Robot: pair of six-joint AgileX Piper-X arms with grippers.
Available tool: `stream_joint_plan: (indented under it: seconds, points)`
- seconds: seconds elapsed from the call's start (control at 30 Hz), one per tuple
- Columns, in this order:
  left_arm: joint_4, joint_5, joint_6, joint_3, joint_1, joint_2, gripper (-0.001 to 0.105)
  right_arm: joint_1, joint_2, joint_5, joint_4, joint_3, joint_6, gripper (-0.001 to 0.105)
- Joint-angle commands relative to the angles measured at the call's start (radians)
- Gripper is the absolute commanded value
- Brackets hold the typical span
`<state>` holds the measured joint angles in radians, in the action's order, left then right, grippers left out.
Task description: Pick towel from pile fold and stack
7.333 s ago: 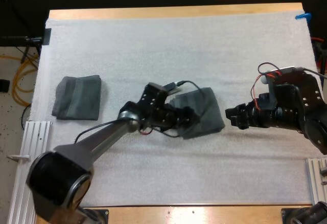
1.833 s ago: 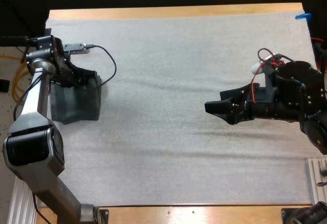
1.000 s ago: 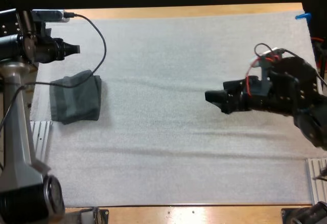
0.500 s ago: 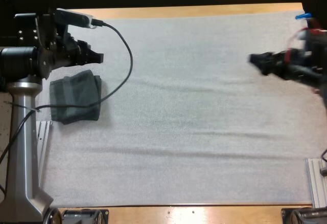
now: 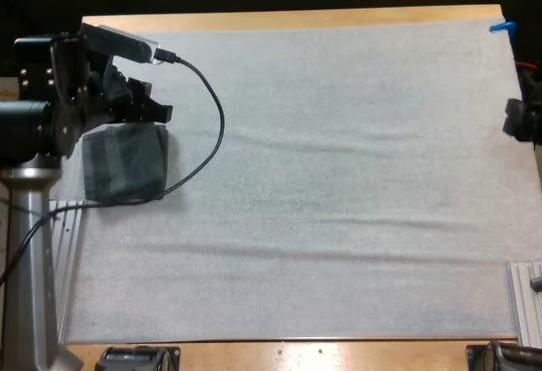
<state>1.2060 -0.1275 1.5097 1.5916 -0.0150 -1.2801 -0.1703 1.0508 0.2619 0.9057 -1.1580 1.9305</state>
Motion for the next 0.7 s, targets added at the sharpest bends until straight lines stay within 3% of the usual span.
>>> stream_joint_plan:
  seconds: [0.0, 0.17, 0.27, 0.53, 0.67]
  points:
    - [0.005, -0.003, -0.007, 0.0, -0.005, 0.026, 0.035, 0.008, -0.029, -0.026, 0.025, -0.006, 0.035, 0.064]
    - [0.005, -0.003, -0.007, -0.006, -0.024, 0.085, 0.035, 0.068, -0.088, -0.026, 0.047, -0.006, 0.048, 0.06]
    - [0.003, -0.003, -0.007, -0.05, -0.068, 0.147, 0.035, 0.11, -0.117, -0.026, 0.057, -0.006, 0.048, 0.056]
    - [-0.002, 0.102, -0.007, -0.257, -0.109, 0.411, 0.035, 0.135, -0.193, -0.026, 0.067, -0.003, -0.026, 0.057]
    - [-0.032, 0.104, 0.021, -0.348, -0.109, 0.545, 0.035, 0.135, -0.236, -0.022, 0.065, -0.003, -0.029, 0.057]
